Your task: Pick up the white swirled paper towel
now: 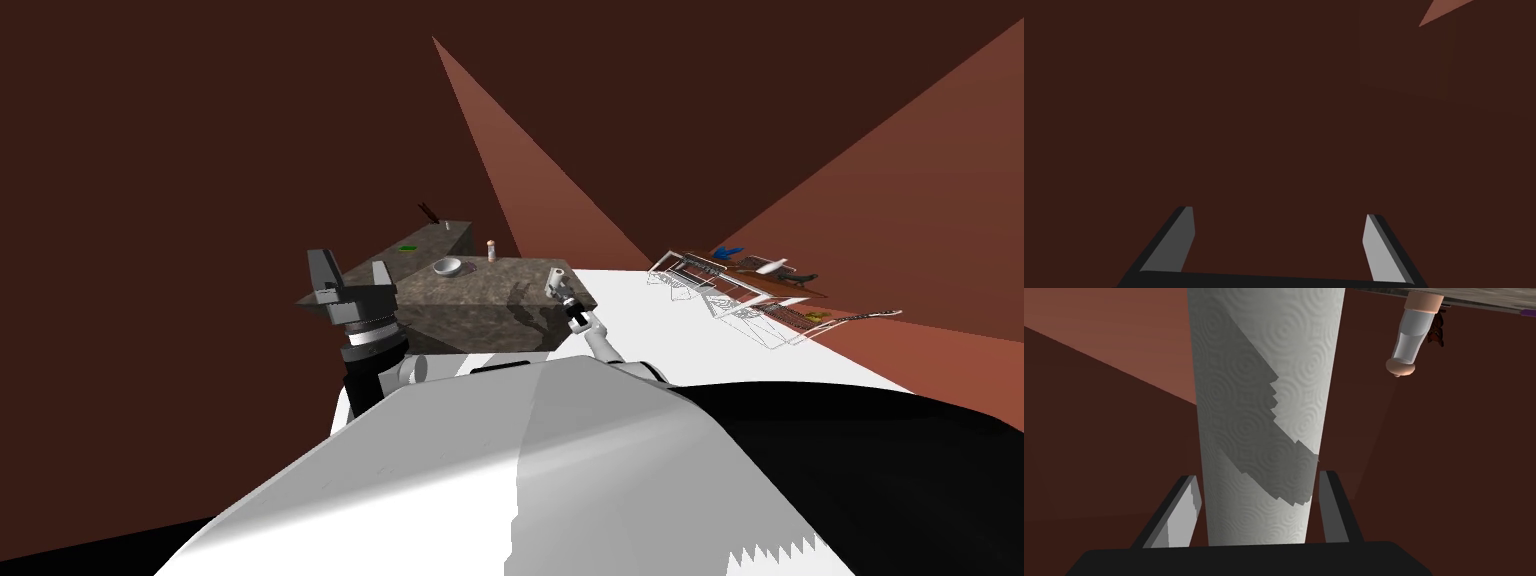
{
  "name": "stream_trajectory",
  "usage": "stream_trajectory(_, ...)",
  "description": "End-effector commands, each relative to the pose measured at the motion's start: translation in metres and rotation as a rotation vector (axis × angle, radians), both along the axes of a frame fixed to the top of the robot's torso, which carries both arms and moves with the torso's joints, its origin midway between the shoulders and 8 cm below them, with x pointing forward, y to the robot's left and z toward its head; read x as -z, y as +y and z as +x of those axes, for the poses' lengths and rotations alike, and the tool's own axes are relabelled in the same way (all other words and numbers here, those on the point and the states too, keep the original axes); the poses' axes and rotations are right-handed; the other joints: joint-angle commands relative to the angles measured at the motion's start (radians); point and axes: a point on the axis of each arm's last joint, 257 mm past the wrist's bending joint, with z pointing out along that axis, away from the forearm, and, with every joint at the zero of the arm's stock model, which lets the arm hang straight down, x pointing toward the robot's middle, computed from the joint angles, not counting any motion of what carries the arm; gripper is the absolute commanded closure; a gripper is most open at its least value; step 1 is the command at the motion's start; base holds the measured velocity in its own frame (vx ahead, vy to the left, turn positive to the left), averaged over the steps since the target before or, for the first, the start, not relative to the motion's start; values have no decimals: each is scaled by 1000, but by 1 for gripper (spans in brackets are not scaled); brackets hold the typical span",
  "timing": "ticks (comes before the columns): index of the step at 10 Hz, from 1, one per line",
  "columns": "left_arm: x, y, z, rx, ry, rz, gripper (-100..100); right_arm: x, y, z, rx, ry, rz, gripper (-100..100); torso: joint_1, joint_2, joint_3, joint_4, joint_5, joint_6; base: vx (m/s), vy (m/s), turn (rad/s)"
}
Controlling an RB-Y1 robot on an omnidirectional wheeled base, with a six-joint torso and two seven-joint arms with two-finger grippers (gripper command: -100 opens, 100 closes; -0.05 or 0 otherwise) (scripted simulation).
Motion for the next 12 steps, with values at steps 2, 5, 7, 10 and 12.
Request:
stream_trajectory(2, 0, 0, 0, 0, 0, 0, 0, 11, 3, -14, 11, 23, 8, 100, 0, 0, 0, 0, 0, 0, 17, -3, 13)
stream_trajectory(5, 0, 0, 0, 0, 0, 0, 0, 13, 6, -37, 17, 25, 6, 100, -4, -5, -4, -3, -3, 0, 63, -37, 20)
stream_trajectory(7, 0, 0, 0, 0, 0, 0, 0, -3, 11, -34, 6, -7, 1, 100, -5, -5, -5, -4, -4, 0, 4, -6, -2)
stream_trajectory(10, 0, 0, 0, 0, 0, 0, 0, 0, 11, -52, 19, 1, 1, 100, -6, -7, -6, -5, -4, 1, 37, -20, 16)
stream_trajectory(12, 0, 0, 0, 0, 0, 0, 0, 10, 8, -72, 41, 27, 2, 100, -6, -7, -6, -5, -4, 1, 53, -21, 22)
